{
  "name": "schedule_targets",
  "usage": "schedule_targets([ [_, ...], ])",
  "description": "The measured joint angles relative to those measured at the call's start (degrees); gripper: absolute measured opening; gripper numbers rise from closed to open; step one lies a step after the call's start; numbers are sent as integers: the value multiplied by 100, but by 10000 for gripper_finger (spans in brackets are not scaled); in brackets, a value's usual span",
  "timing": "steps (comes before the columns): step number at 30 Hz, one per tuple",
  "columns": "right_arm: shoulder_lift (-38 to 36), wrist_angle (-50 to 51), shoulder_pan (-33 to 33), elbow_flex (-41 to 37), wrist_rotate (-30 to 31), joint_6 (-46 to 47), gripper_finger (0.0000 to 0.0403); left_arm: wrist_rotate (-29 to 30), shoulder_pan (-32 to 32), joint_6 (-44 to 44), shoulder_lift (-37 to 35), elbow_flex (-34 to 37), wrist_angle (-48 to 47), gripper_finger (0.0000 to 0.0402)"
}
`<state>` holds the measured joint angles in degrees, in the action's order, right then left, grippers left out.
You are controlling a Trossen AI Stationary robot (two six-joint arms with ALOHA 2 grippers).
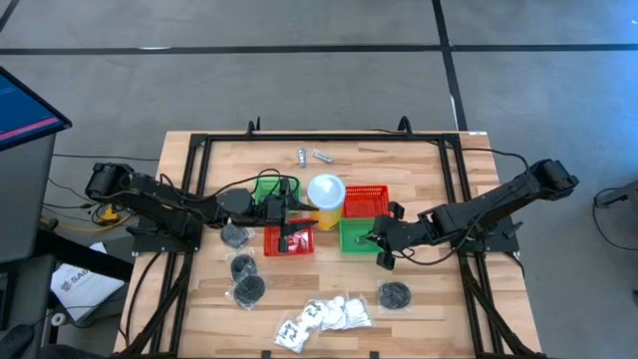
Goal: Pick & Place Travel size toiletries
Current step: Put the silver nail cutter into the right green bin
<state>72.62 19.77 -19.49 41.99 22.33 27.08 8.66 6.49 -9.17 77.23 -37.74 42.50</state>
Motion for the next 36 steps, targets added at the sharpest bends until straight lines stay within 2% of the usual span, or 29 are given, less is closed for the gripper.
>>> schedule_targets([
  [16, 54, -1131, 353, -774, 17, 1, 52, 36, -348, 4, 0, 0, 0, 127],
  [36, 156, -1292, 540, -778, 23, -49, 59, 33, -444, 4, 0, 0, -2, 127],
])
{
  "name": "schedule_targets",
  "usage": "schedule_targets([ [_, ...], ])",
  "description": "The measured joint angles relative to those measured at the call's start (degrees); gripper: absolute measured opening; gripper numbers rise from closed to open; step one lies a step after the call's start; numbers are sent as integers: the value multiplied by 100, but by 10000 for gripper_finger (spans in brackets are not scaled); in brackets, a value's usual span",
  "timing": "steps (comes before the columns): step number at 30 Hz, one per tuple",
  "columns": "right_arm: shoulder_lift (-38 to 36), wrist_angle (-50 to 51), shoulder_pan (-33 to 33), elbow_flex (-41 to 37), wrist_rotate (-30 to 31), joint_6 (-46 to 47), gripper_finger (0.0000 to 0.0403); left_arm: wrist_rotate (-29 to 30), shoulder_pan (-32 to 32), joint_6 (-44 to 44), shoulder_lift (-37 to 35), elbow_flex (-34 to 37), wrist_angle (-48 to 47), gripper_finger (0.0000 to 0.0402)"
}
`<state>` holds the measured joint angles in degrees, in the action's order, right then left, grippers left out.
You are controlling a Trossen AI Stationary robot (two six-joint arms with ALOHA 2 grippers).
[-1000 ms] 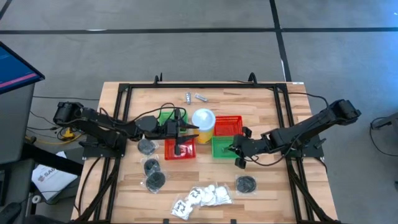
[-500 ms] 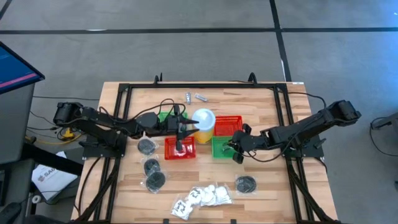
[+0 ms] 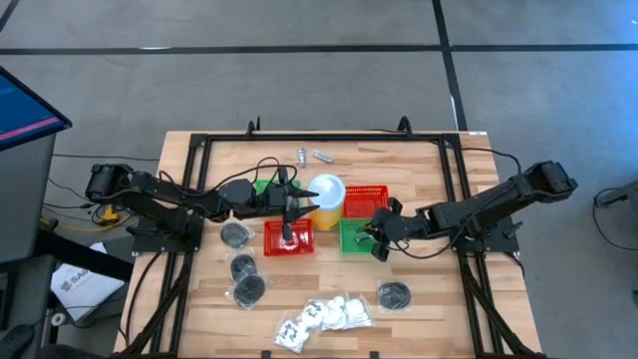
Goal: Pick & Place Travel size toiletries
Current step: Put the silver nail cutter into the right green bin
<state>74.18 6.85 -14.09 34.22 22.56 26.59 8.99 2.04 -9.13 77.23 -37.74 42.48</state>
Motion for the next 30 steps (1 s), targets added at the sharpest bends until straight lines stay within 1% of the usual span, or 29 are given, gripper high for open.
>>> schedule_targets([
  [4, 221, -37, 0, 4, -1, 0, 77, 1, 0, 0, 0, 0, 0, 127],
  [9, 447, -325, 0, 4, 0, -116, 121, 231, 0, -2, 0, 0, -3, 127],
  [13, 486, -319, 0, 4, 32, -173, 155, 442, 0, -4, -13, 0, -22, 127],
  [17, 399, -317, 0, 4, 41, -170, 179, 616, -51, -7, -79, 0, -99, 127],
  [19, 332, -311, 0, 4, 41, -170, 185, 621, -130, -9, -162, -3, -161, 127],
  [22, 236, -298, 0, 3, 41, -170, 190, 646, -328, 14, -319, 0, -619, 127],
  [30, 139, -287, 10, 34, 39, -473, 178, 655, -877, 611, -808, 2, -1946, 127],
])
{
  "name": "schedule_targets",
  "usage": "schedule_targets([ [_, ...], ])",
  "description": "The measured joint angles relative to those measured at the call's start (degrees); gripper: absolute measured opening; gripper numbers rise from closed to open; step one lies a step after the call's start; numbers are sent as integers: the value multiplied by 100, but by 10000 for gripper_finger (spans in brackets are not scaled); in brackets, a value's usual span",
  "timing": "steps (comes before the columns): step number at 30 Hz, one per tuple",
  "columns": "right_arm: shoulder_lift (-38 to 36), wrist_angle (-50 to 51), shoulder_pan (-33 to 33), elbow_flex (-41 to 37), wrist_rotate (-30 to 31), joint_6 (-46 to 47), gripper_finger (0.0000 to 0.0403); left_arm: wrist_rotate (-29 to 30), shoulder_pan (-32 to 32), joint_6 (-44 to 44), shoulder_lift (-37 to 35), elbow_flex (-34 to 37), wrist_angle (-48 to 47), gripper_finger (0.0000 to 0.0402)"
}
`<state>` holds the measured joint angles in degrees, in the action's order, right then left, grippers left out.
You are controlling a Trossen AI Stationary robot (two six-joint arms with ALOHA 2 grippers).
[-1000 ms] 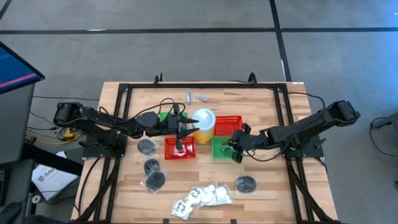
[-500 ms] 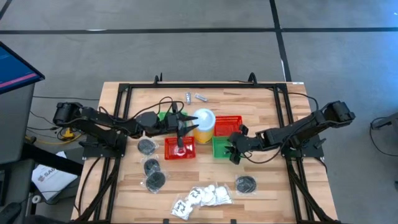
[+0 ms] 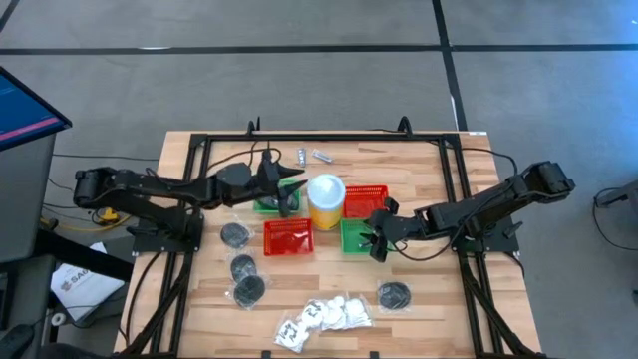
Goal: Pick & Place Travel size toiletries
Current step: Put the silver nail cutter into the right green bin
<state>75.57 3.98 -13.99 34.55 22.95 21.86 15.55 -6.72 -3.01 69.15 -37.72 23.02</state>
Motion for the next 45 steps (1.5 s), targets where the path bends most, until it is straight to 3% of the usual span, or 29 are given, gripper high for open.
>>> schedule_targets([
  [6, 0, -1, 60, 137, 1, -243, 168, 83, -353, 248, -285, 0, -805, 127],
  [21, 0, 2, 329, 223, 1, -298, 161, 147, -1336, 1021, 65, 0, -1154, 127],
  [26, 0, 3, 313, 224, -29, -296, 159, 89, -1804, 1488, 450, 0, -1159, 127],
  [35, 0, 3, 313, 224, -41, -296, 159, -1015, -2656, 2141, 1424, -230, -1173, 127],
  [45, 0, 3, 313, 224, -42, -282, 159, -1302, -2977, 2300, 2523, -1222, -1929, 127],
])
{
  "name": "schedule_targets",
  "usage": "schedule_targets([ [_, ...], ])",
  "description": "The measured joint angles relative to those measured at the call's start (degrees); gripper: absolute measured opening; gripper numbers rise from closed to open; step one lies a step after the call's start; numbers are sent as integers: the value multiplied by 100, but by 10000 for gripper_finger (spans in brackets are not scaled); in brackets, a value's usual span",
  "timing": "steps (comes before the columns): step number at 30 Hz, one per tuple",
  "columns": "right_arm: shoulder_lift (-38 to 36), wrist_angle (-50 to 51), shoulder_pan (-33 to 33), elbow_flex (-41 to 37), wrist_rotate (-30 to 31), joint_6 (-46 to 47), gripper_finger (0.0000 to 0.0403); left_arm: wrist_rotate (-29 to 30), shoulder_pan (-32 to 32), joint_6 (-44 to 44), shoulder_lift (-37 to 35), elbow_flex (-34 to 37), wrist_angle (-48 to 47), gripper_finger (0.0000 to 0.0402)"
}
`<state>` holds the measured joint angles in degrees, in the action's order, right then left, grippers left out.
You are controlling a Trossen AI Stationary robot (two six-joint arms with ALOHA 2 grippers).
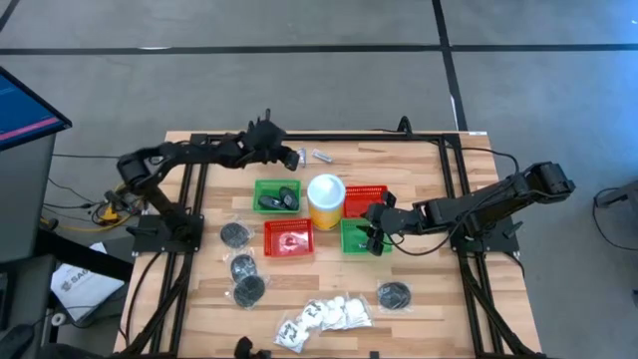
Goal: Pick & Place Travel size toiletries
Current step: Put the silver nail cutter into the right green bin
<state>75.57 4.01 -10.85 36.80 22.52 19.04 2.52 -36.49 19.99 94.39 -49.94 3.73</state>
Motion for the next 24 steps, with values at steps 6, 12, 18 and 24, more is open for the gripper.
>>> schedule_targets([
  [6, 0, 0, 0, 0, 0, 44, 159, -2, 0, 253, 367, -517, -454, 127],
  [12, 0, 0, 0, 0, 0, 48, 159, 3, 2, 342, 664, -758, -631, 127],
  [18, 0, -2, 0, 0, 0, 49, 159, 7, 2, 474, 1031, -845, -660, 127],
  [24, 0, -15, 0, 0, 0, 49, 159, 12, 2, 595, 1277, -867, -654, 127],
])
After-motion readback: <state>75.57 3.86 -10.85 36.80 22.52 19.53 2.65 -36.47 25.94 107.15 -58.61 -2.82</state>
